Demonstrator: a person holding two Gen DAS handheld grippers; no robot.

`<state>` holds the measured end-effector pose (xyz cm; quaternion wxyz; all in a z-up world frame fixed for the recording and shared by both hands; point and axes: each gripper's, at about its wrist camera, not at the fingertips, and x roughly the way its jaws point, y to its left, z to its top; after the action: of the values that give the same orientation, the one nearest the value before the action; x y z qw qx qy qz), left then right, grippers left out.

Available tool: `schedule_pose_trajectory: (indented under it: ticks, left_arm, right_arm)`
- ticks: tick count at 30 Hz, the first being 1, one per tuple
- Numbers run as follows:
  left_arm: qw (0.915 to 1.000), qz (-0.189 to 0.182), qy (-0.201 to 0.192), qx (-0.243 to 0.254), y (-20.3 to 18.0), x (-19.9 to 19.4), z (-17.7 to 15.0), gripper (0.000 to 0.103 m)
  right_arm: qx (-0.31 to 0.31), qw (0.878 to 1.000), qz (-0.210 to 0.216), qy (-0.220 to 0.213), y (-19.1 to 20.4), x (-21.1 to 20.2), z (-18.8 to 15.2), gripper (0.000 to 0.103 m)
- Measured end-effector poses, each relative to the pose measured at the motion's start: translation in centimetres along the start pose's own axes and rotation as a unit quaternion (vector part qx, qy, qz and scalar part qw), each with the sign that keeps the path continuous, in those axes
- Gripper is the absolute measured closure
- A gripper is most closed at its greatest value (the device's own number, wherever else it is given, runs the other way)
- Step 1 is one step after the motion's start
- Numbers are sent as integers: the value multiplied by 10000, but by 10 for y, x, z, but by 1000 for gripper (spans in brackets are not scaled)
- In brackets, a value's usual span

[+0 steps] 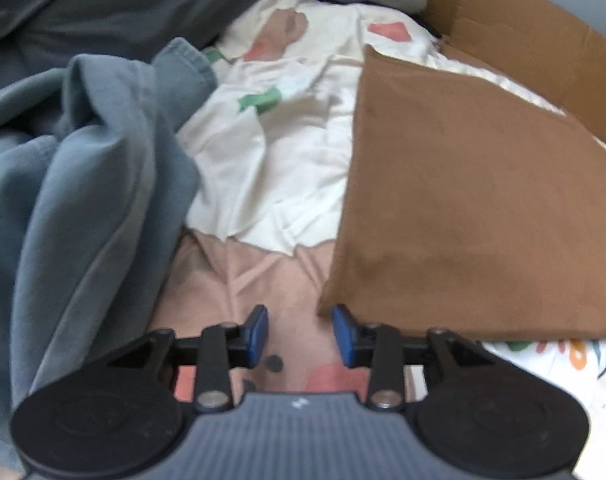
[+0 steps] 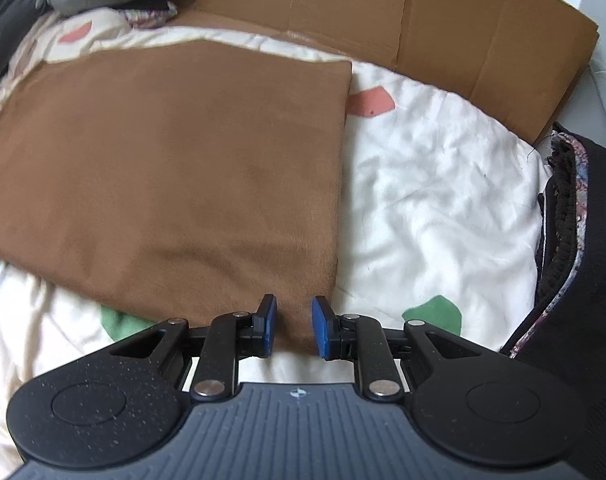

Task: Fold clothes
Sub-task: 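Press and smooth the folded brown shirt with both open tools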

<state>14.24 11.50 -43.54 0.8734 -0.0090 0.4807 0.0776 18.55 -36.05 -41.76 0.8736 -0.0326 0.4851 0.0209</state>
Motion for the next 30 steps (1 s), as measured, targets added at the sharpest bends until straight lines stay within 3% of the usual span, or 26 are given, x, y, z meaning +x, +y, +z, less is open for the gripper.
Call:
schedule_pose_trajectory:
  ticks: [6,11,15,18,23,30]
  left_arm:
    - [9985,-412,-275,245,-33,-12,11,66]
    - [9910,-1155,-159,652,-81,-13,19,66]
    - [9821,-1570,-142,1028,-118,-14,17,66]
    - [9757,-1864,-98,1148,-141,-14,13,66]
    - [9578,-2322,-192,1682,-181,-18,6,74]
    - [9442,-2643,-180,1955,-213,-16,0,87]
  right_arm:
    - [-64,9990,395,-211,26,-5,13,79]
    - [-201,9981,509,-281,47,3,25,81]
    - [-186,9987,370,-314,52,13,32,81]
    - [-132,9997,214,-66,48,28,29,82]
    - [-66,9998,155,113,45,29,16,82]
    - [41,9993,366,-53,53,16,18,82]
